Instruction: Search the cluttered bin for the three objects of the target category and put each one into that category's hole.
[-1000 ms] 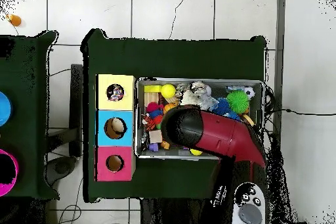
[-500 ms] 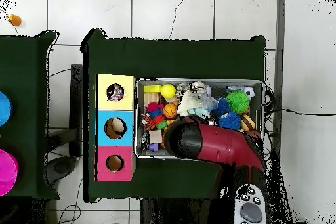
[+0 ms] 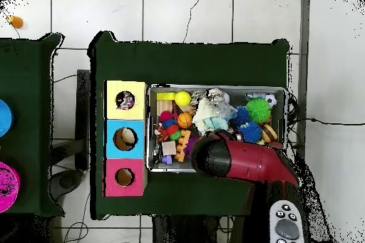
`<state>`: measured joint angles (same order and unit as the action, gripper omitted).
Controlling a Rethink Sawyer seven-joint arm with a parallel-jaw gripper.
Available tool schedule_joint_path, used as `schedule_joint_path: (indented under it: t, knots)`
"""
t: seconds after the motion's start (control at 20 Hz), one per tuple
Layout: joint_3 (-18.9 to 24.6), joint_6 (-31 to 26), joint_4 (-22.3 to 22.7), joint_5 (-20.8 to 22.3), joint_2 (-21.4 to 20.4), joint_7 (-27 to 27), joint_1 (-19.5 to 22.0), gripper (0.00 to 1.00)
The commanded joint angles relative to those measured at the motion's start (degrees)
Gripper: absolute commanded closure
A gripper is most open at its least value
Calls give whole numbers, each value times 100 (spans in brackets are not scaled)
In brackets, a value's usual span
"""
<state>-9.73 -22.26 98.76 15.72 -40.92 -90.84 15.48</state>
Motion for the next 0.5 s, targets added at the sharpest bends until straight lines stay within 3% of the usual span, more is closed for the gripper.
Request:
schedule_joint_path:
  t: [0.05,0.5]
  knots:
    - [751,265,128,590,353,291,525,100]
    - [984,698,-108,1050,694,110,892,100]
